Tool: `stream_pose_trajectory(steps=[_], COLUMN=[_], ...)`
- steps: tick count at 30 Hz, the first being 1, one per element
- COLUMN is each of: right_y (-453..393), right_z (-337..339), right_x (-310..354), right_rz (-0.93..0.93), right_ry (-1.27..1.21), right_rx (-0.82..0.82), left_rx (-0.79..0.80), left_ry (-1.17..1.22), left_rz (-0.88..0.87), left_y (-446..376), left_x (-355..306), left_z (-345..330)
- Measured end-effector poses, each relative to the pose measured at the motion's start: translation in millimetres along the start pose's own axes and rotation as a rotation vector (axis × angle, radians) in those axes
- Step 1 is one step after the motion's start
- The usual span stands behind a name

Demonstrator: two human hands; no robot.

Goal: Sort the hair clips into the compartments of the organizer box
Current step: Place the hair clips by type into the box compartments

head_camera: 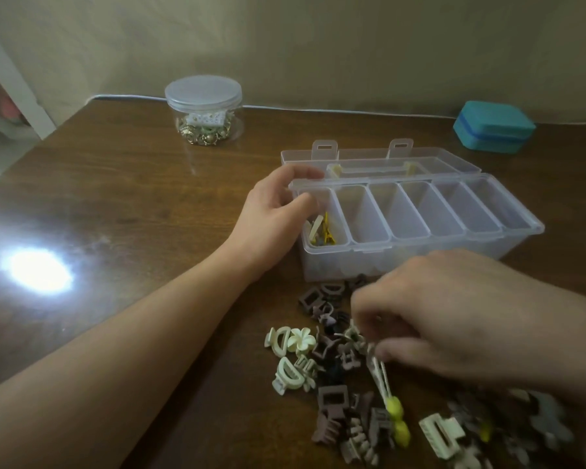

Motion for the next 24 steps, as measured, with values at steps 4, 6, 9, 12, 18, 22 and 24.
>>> stream_pose_trajectory(steps=[4, 6, 9, 12, 18, 22, 24], right_y=[-13.8, -12.7, -12.2, -19.9, -14.5, -8.5, -6.3], right_z=[16.0, 10.0, -0.4, -4.7, 8.5, 45.1, 63.1], right_x=[-20.5, -19.5, -18.3, -21.4, -28.1, -35.0, -49.6], right_rz=[-0.08, -0.014, -0.029, -0.006, 0.055, 0.133, 0.073], right_ry=[0.109, 0.075, 0.111, 0.138, 0.004, -0.305, -0.418], right_rx=[-0.052, -0.012, 0.105, 0.076, 0.038, -0.323, -0.646], left_rx=[0.007, 0.013, 0.021, 0.018, 0.024, 0.01, 0.01], left_ry=[0.004, 0.011, 0.014, 0.019, 0.031, 0.051, 0.05], left_rz=[-0.005, -0.006, -0.005, -0.008, -0.013, -0.033, -0.043], left_y=[0.5, 0.6, 0.6, 0.0, -1.4, -2.3, -2.5], left_x=[-0.6, -0.7, -0.9, -0.5, 1.4, 1.4, 0.4], left_z=[0.0, 0.0, -0.5, 0.0, 0.3, 1.1, 0.8])
Point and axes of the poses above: each hand's wrist, its own y-axis away from the middle knuckle, its own z-axis out of the back of the hand, x = y × z, the point moved 8 cm from there along -y, towards the middle knuckle
